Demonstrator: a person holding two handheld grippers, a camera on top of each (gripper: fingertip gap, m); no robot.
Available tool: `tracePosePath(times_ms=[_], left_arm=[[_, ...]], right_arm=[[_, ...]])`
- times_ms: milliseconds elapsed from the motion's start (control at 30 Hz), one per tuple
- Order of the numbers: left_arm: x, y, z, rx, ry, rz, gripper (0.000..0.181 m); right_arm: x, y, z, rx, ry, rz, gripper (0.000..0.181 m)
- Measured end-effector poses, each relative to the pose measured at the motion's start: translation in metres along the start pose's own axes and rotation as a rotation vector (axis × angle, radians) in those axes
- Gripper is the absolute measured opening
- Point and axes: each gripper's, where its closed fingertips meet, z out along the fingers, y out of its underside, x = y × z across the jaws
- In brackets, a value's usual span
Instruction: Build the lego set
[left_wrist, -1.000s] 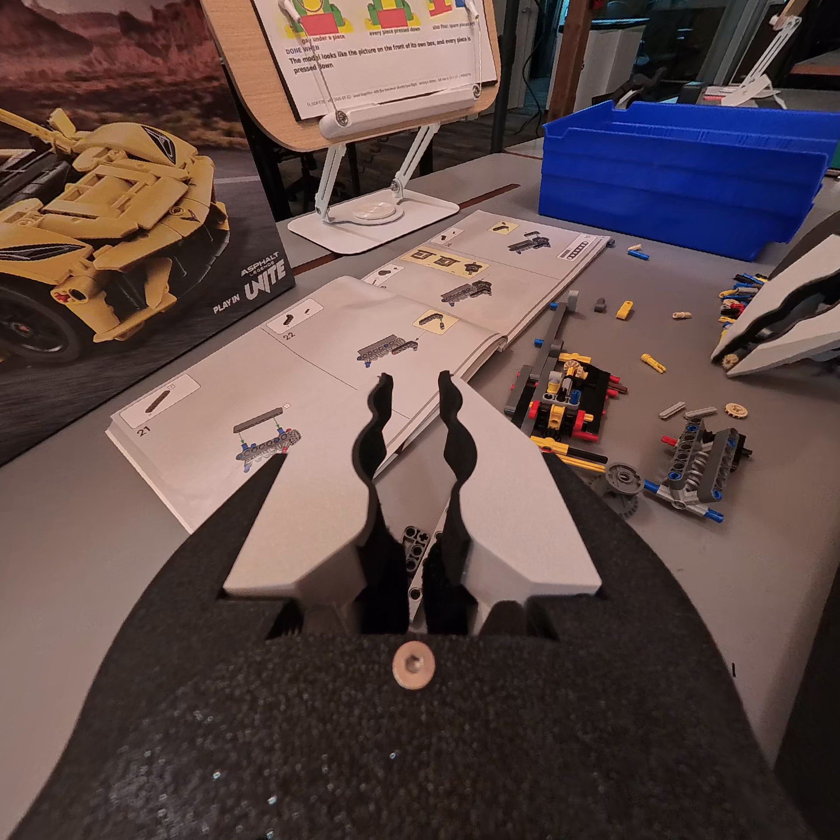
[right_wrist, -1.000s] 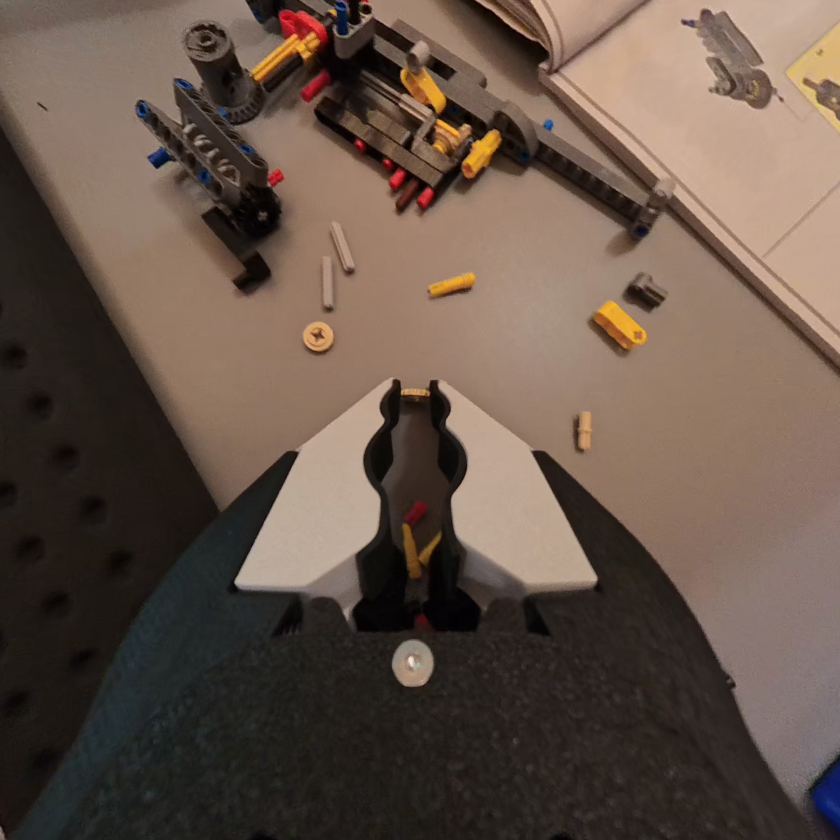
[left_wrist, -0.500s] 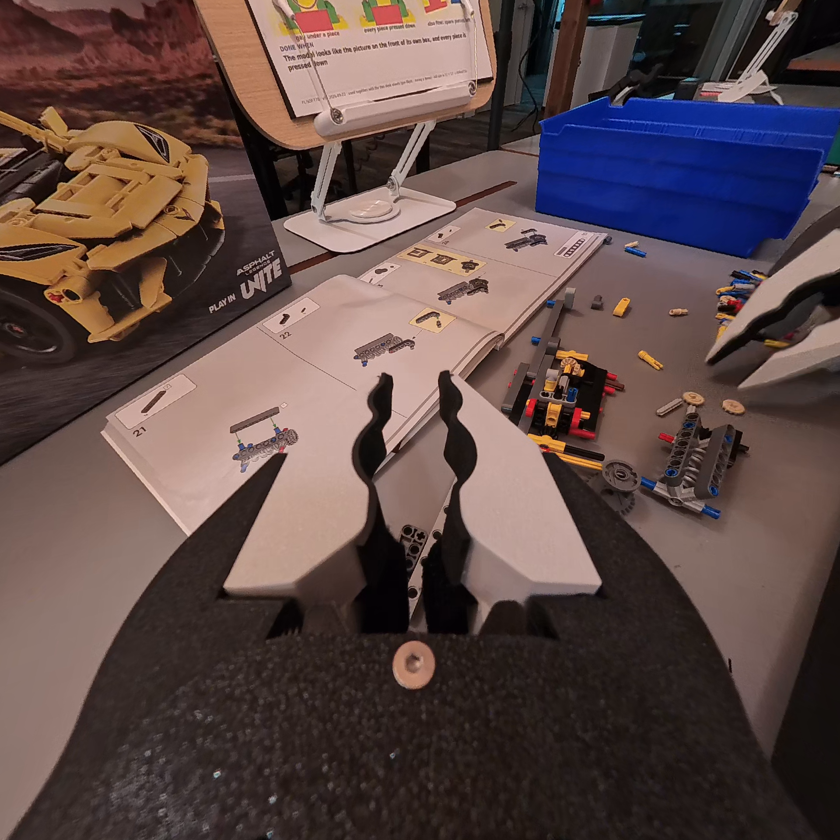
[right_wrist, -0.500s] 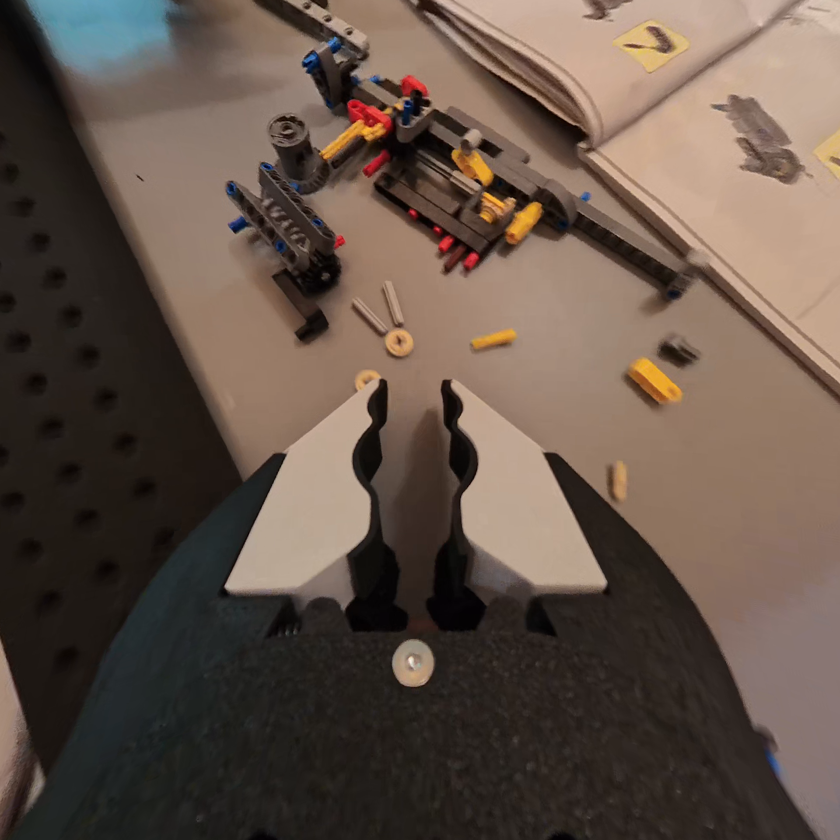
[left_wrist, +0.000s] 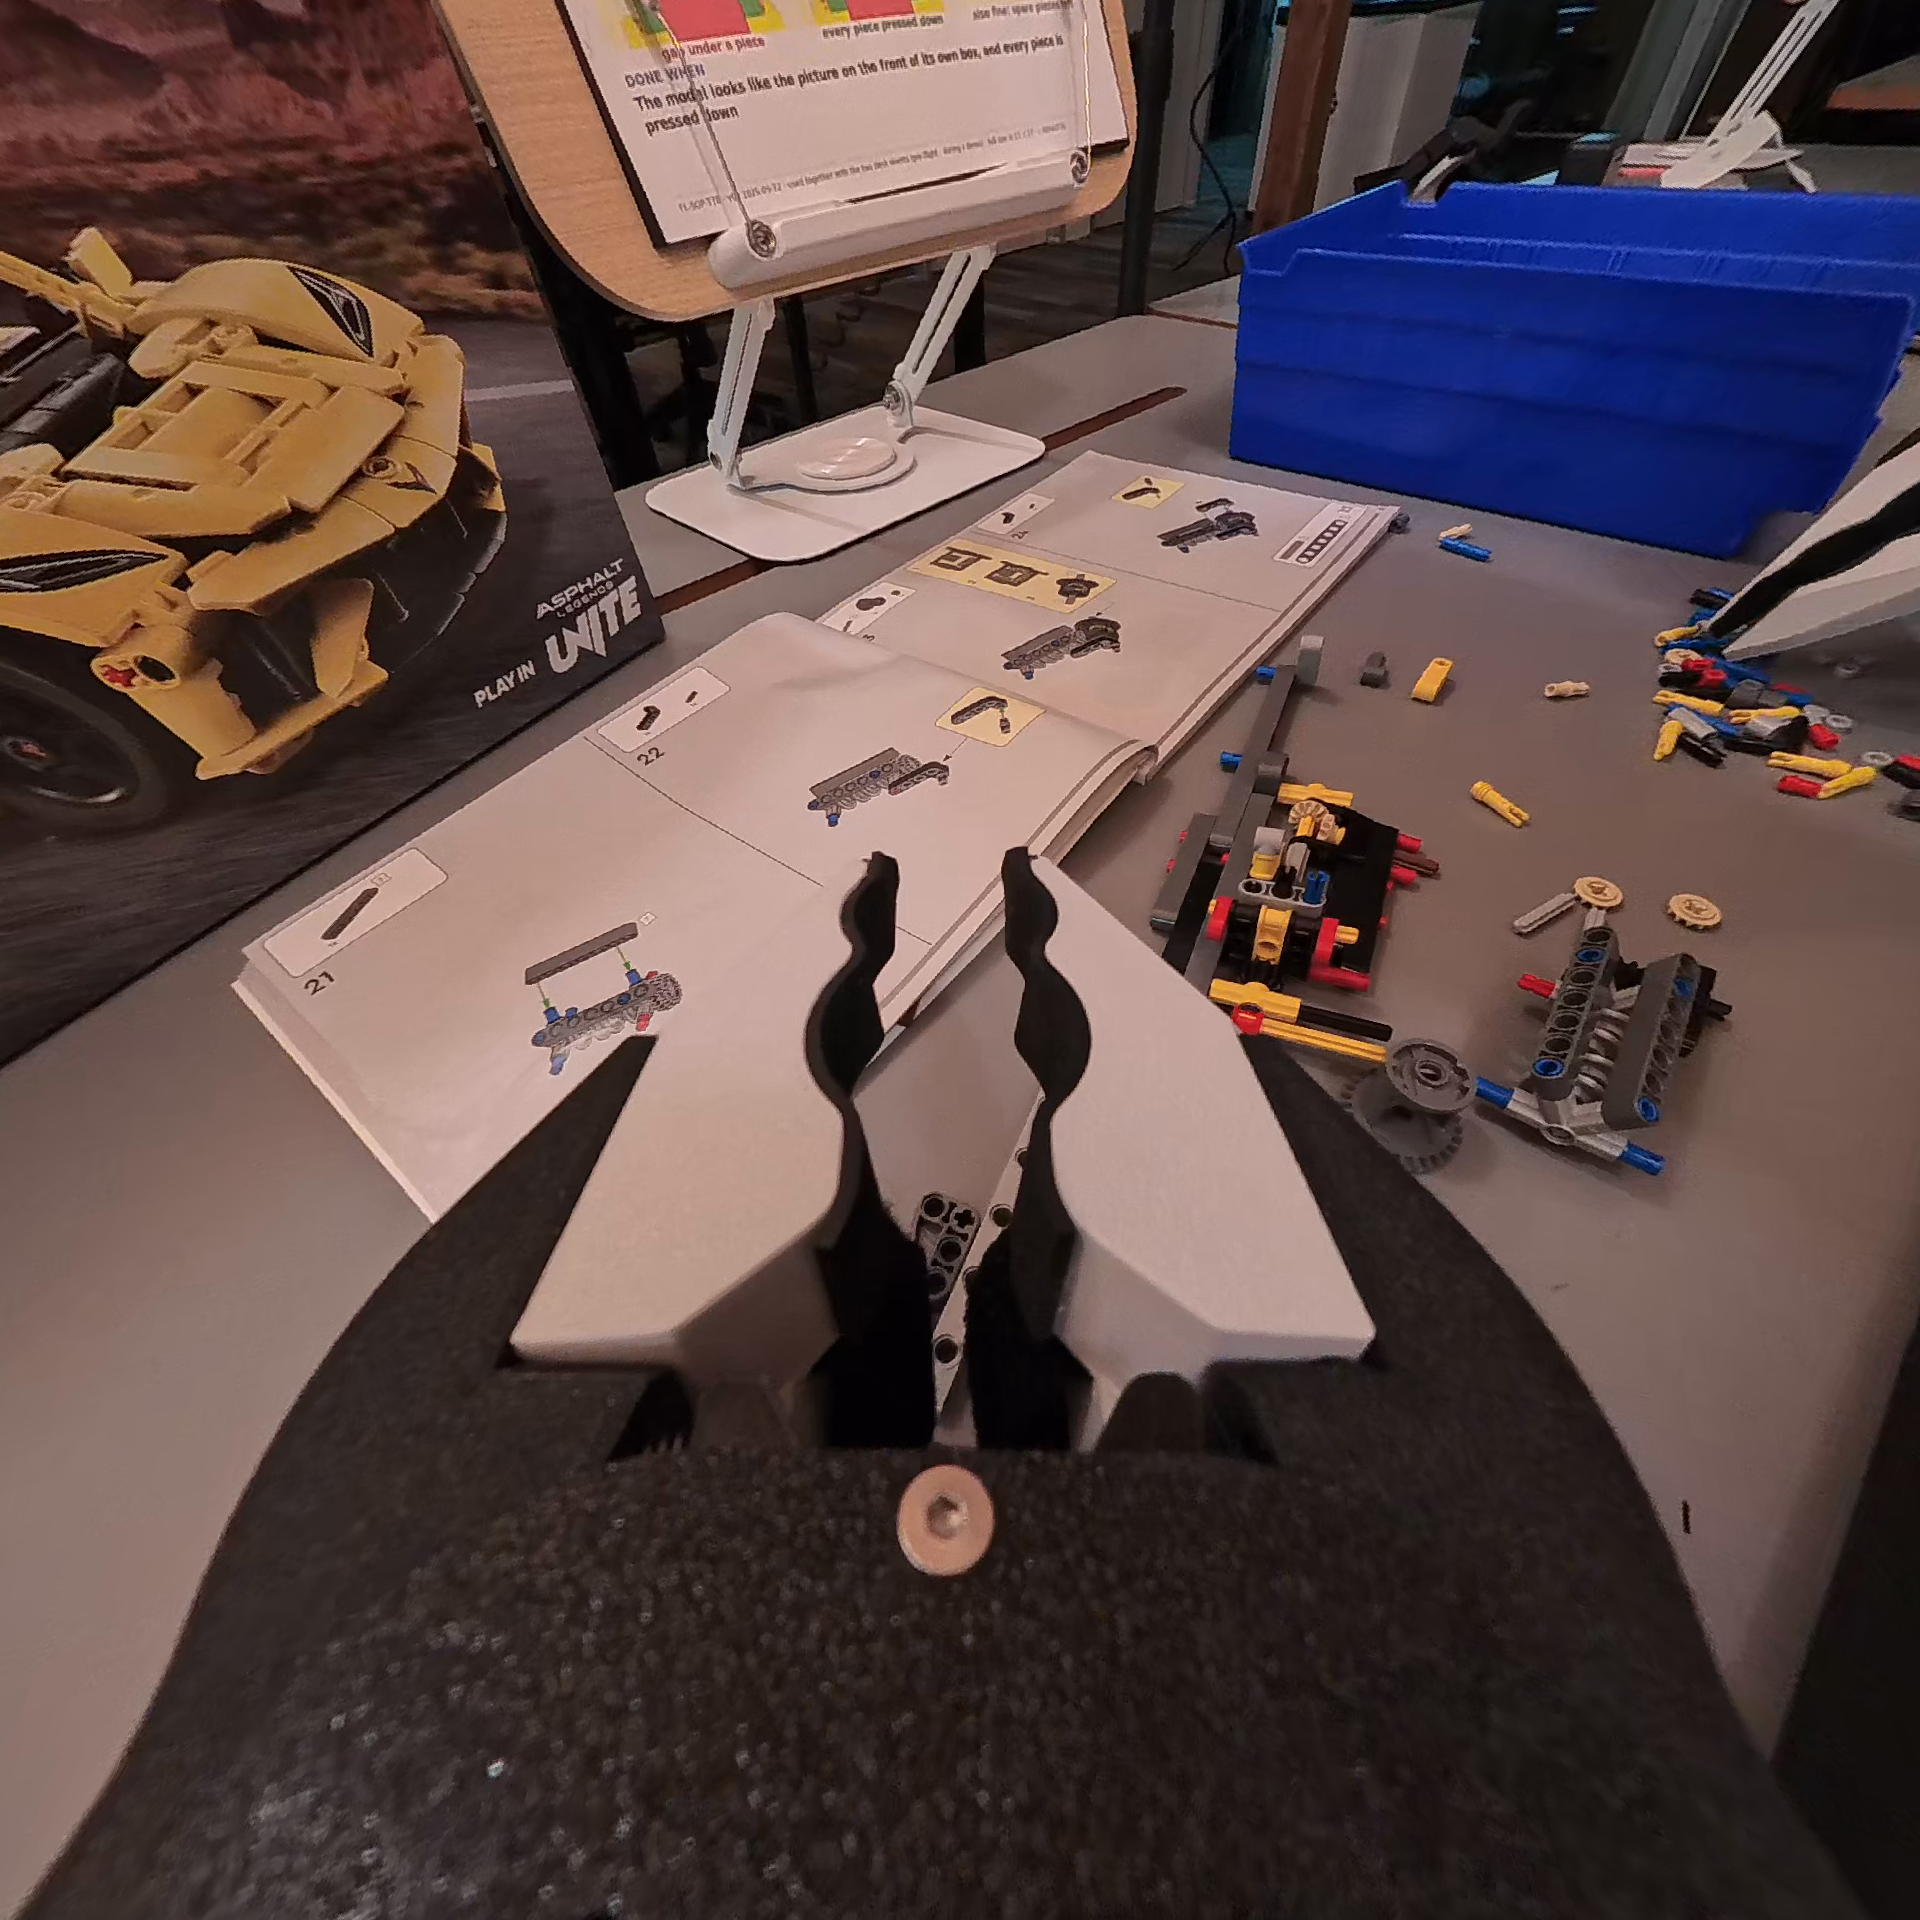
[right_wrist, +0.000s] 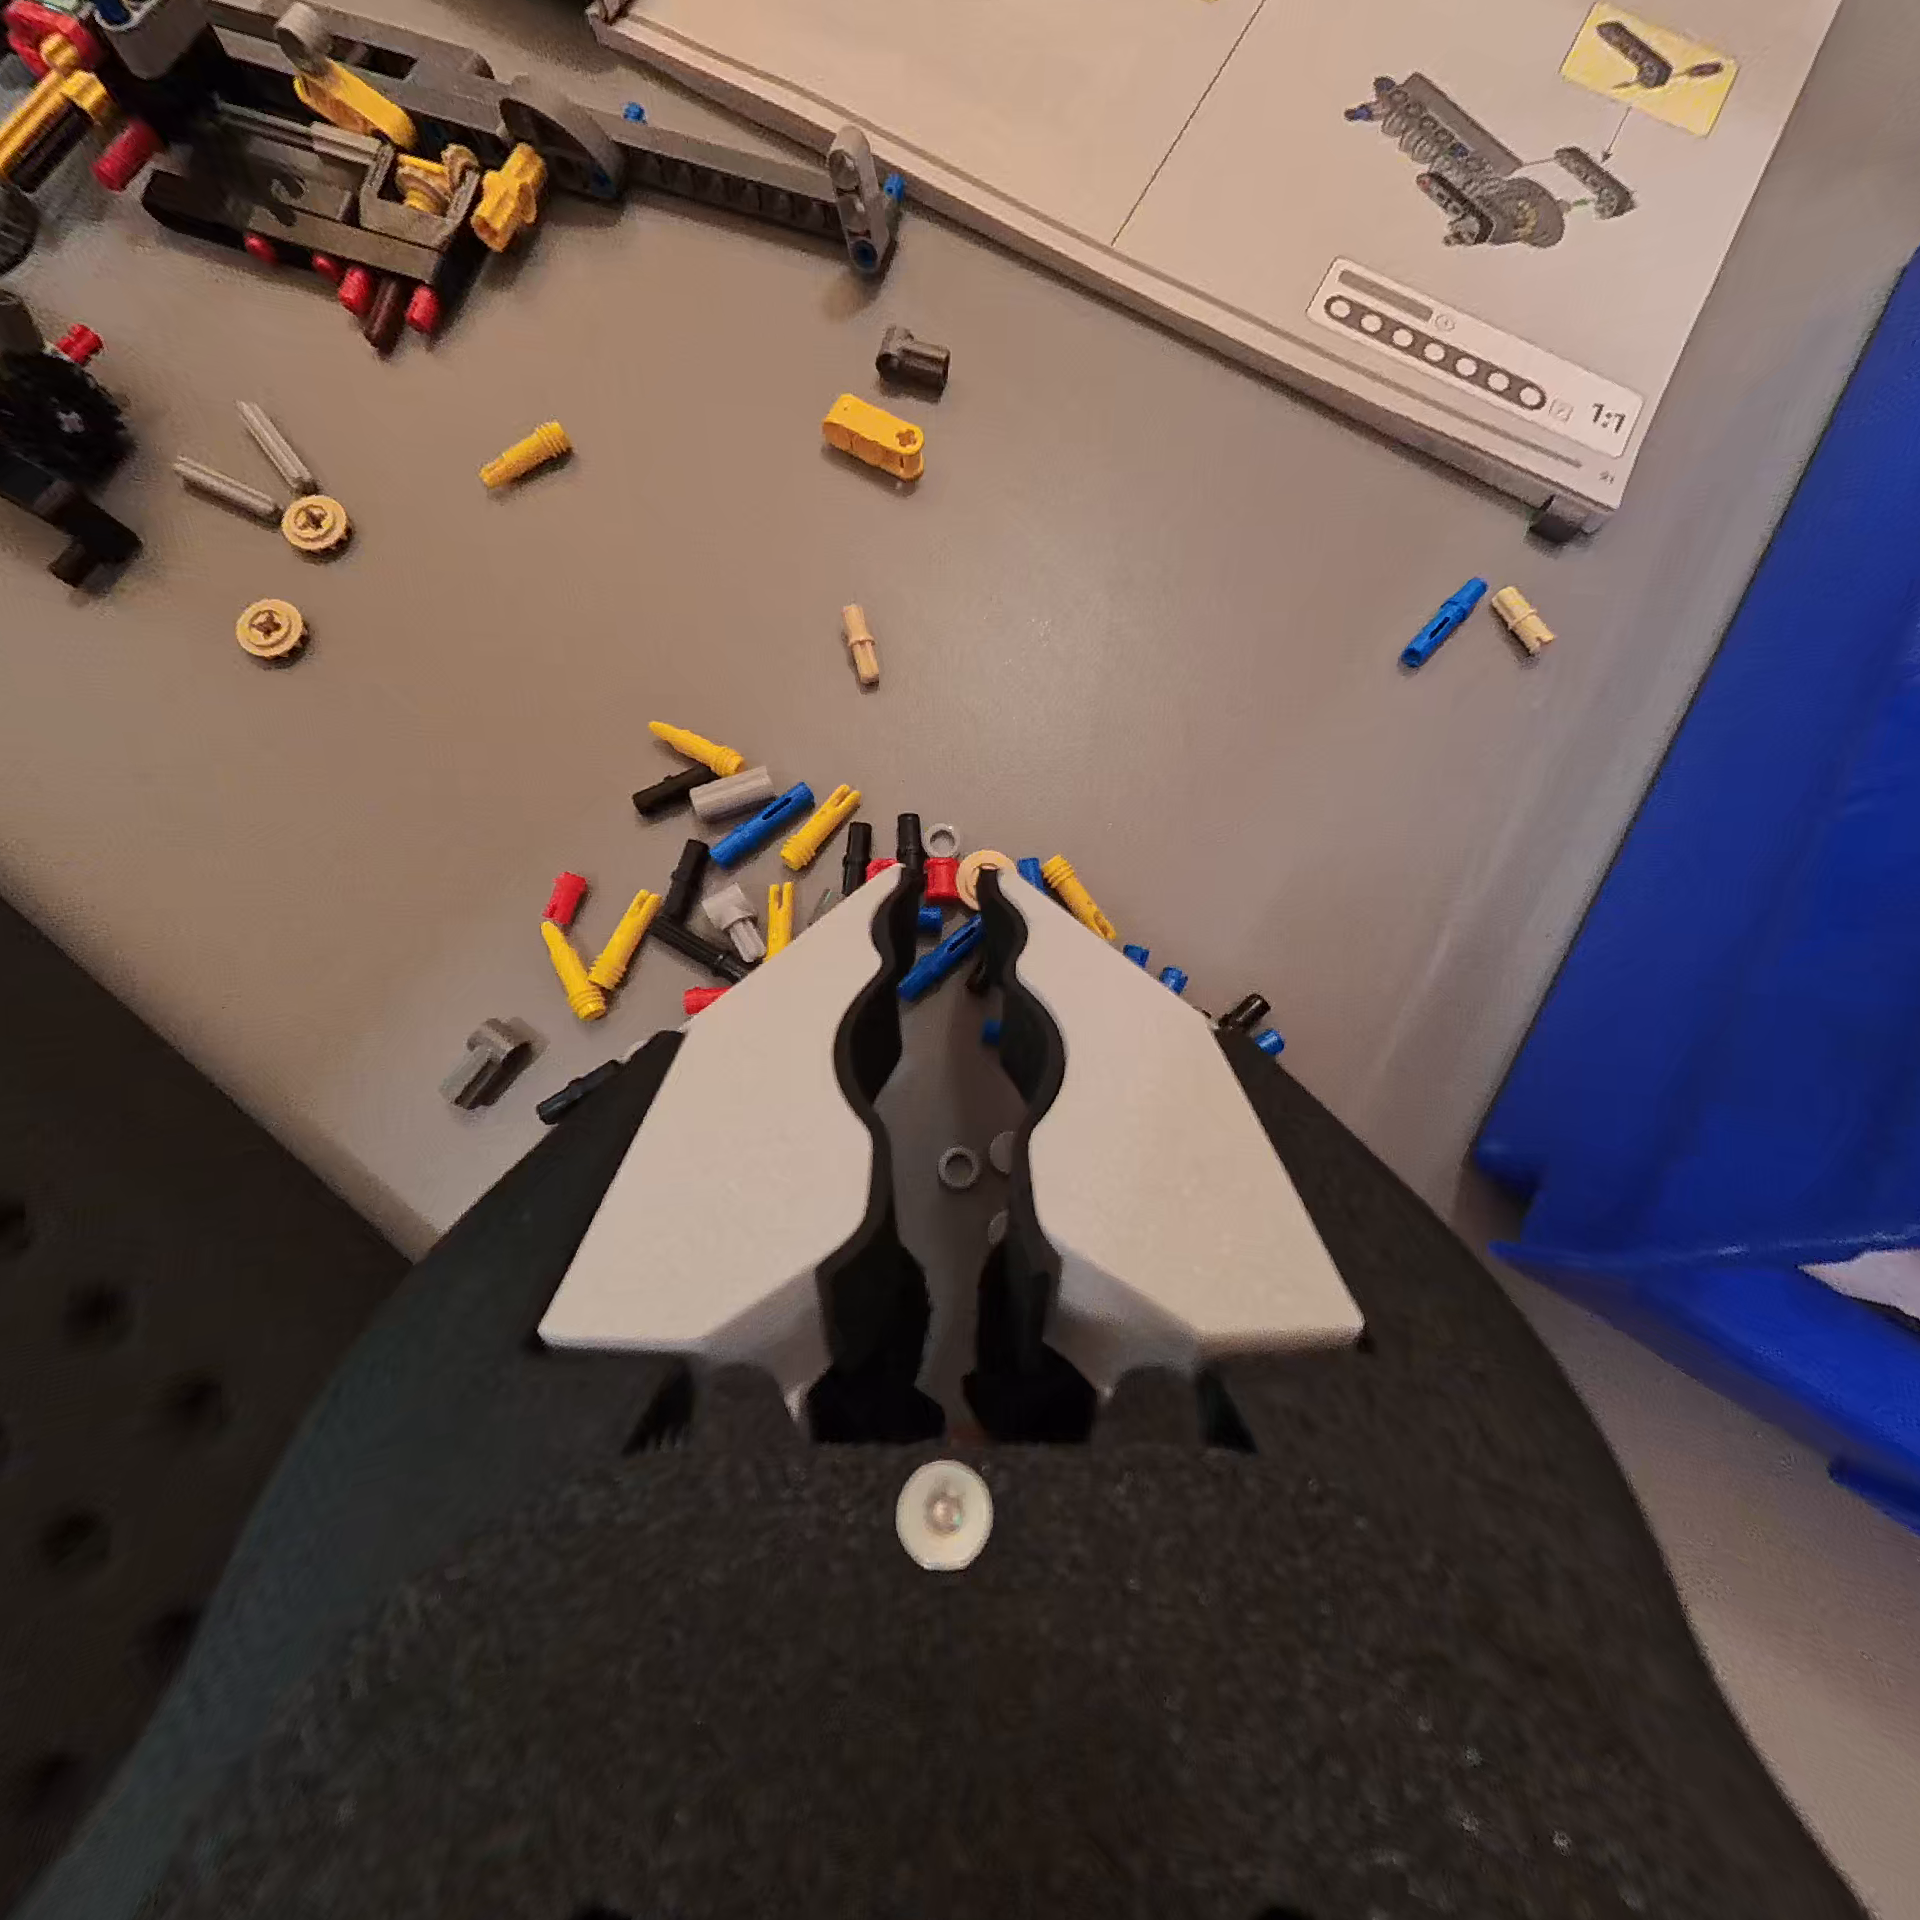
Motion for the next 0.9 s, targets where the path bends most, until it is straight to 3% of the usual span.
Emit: tracePosePath(times_ms=[200, 733, 833, 900], left_arm=[[0.001, 0.0, 0.0, 0.0, 0.001, 0.004, 0.02], [0.0, 0.0, 0.001, -0.003, -0.001, 0.006, 0.02], [-0.001, 0.0, 0.001, -0.003, -0.002, 0.005, 0.019], [-0.001, 0.0, 0.001, -0.004, -0.002, 0.004, 0.019]], right_arm=[[0.009, 0.011, 0.005, -0.042, -0.014, 0.023, 0.011], [0.01, 0.003, 0.01, -0.054, -0.039, -0.011, 0.012], [0.001, -0.019, 0.0, 0.016, -0.034, -0.045, 0.012], [-0.027, -0.045, -0.003, 0.098, -0.108, -0.086, 0.012]])
